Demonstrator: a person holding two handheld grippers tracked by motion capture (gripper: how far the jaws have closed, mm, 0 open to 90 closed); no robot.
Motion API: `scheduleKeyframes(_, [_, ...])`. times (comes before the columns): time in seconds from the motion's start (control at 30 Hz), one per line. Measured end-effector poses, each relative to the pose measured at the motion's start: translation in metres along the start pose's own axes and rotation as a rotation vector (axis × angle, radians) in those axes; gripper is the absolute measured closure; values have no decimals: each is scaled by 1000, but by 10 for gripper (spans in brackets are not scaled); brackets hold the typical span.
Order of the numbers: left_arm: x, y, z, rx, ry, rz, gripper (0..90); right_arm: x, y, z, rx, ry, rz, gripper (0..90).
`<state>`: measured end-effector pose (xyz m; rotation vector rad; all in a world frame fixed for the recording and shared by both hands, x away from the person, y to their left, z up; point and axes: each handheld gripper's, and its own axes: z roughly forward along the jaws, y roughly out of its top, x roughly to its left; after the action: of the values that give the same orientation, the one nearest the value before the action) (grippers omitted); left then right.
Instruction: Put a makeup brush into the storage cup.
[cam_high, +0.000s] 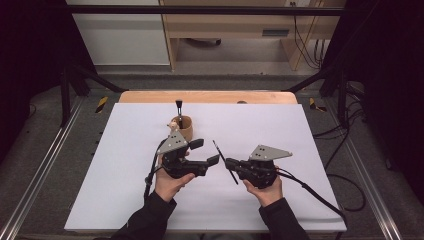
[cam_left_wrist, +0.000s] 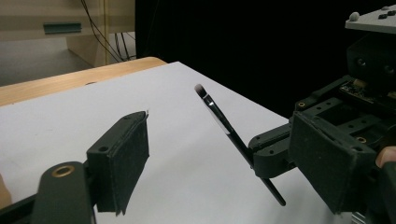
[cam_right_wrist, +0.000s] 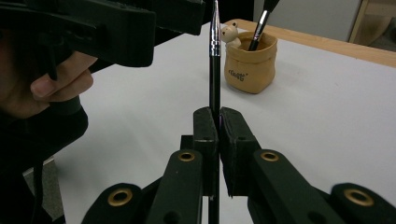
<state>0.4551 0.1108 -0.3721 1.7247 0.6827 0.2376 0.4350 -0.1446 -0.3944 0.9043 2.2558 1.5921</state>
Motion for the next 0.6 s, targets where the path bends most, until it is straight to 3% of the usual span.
scheduleKeyframes(0.6, [-2,0,7,-7,-30,-49,379,2,0,0,-11,2,-6,857])
